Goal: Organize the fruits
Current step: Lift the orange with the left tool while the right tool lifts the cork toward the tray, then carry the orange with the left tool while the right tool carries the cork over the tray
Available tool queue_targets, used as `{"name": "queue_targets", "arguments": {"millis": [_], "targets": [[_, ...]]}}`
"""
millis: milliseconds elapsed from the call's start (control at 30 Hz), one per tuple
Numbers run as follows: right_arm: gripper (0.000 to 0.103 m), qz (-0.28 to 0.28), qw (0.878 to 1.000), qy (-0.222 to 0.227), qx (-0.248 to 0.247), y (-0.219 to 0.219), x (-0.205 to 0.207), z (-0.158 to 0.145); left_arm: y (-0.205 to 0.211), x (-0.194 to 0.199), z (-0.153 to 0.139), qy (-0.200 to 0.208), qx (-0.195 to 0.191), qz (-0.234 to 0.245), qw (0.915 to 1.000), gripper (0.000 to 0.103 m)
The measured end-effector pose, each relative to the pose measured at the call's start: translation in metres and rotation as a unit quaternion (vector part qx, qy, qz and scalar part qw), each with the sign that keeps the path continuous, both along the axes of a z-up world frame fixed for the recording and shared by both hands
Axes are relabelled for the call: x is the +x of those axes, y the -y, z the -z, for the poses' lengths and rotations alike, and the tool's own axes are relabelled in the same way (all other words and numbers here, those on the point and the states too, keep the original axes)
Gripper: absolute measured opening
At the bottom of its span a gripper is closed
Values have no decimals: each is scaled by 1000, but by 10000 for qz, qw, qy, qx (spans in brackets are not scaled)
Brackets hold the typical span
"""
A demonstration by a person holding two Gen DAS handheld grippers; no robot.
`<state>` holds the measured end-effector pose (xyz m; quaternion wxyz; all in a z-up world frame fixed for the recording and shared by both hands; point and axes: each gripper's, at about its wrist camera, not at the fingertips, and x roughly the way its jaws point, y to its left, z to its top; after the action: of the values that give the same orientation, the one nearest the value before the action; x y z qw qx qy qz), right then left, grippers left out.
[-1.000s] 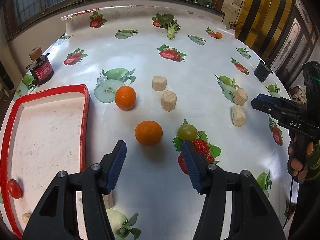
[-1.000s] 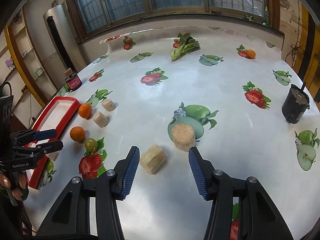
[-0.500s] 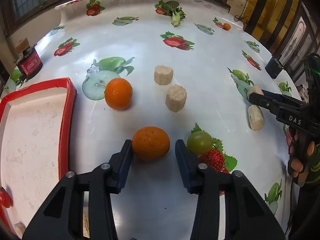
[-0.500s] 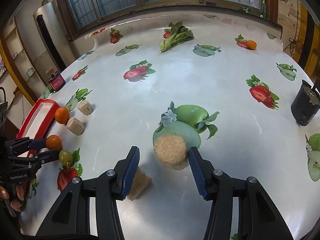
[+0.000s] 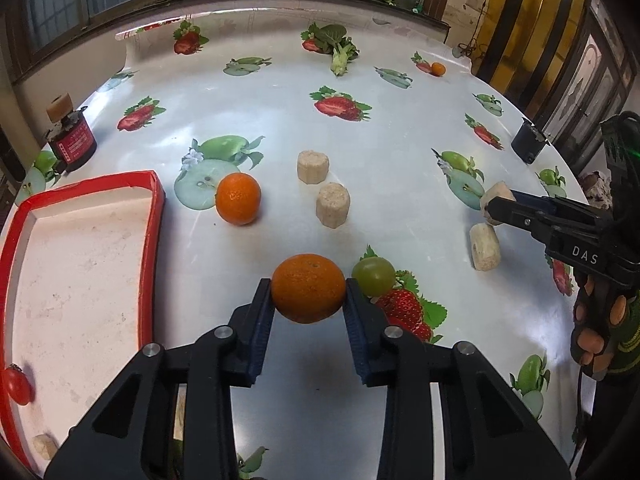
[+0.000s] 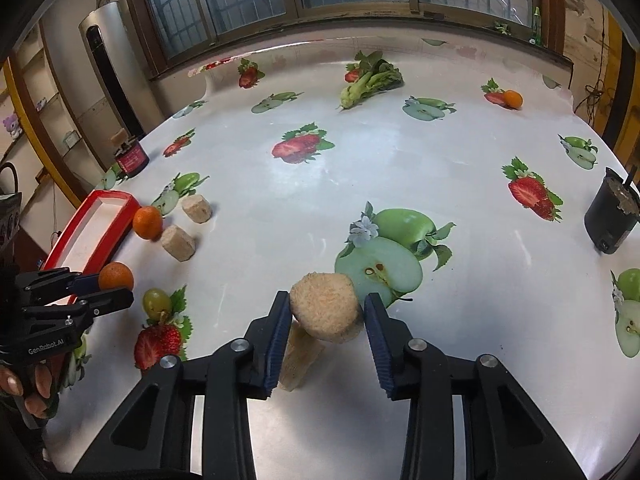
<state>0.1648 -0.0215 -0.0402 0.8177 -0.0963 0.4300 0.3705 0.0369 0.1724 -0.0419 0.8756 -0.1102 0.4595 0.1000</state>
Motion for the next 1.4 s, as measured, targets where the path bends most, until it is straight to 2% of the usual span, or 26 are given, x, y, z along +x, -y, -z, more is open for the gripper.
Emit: {"name": "queue_targets", "arguments": {"millis": [433, 800, 1400], "targets": [[38, -611, 9968, 268, 444, -27, -65, -49, -4, -40, -29, 294, 258, -119, 9992, 32], [38, -1047, 9926, 148, 592, -54, -107, -52, -18, -71, -37, 420, 274, -296, 9983, 32], [38, -1409, 9880, 60, 633, -84, -139, -56, -43, -101, -46, 559, 259, -527, 9967, 32]]}}
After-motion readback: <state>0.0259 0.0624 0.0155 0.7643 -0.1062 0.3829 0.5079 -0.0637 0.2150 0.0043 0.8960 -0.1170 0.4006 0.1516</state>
